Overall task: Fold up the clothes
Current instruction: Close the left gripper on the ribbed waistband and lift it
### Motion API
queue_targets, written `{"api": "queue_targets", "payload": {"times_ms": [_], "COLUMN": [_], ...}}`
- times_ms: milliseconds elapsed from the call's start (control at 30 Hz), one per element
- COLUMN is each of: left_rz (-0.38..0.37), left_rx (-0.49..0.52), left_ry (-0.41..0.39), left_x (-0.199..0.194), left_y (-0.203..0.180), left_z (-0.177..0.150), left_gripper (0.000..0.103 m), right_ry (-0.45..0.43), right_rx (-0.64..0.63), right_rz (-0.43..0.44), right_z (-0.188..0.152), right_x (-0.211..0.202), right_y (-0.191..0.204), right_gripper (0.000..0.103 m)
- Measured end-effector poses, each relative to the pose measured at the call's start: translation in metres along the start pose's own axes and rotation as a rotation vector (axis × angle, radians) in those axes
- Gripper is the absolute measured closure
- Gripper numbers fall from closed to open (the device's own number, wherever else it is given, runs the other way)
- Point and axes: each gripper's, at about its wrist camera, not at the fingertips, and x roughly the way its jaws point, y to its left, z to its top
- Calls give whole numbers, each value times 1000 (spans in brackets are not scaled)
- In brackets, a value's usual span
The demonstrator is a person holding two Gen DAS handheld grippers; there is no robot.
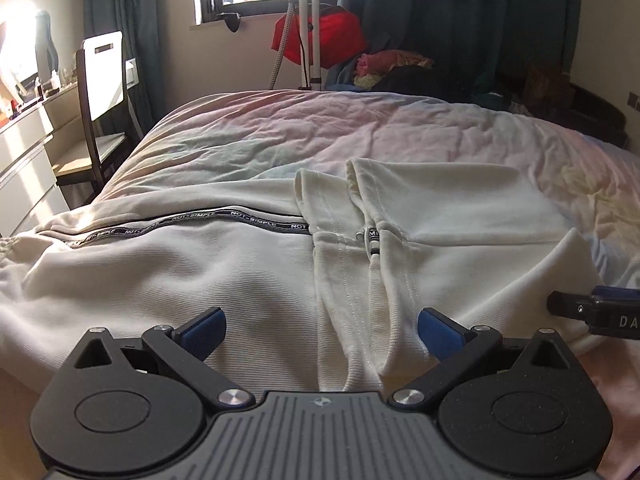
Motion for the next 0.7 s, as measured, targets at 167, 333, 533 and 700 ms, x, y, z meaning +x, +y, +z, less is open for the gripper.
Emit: {"api": "queue_targets", "payload": {"times_ms": [167,333,533,700], "left_rz": [81,96,-110,-110], "left_rx": [-312,-715,-1159,-1250], "left_ry": [32,99,178,0], "left_x": [-25,-38,-1,-4], "left_y": [78,171,242,266], "left_z": [5,-6,-53,-50], "left_gripper": [0,0,1,6], "right_ry": [2,2,4,6], "right_rx": [15,29,18,-9], "right_rz": [6,9,14,-2], "right_z": [1,3,2,2], "right_x": [-1,-1,1,4], "right_y": [-2,-4,0,4], "right_gripper": [21,21,19,19]}}
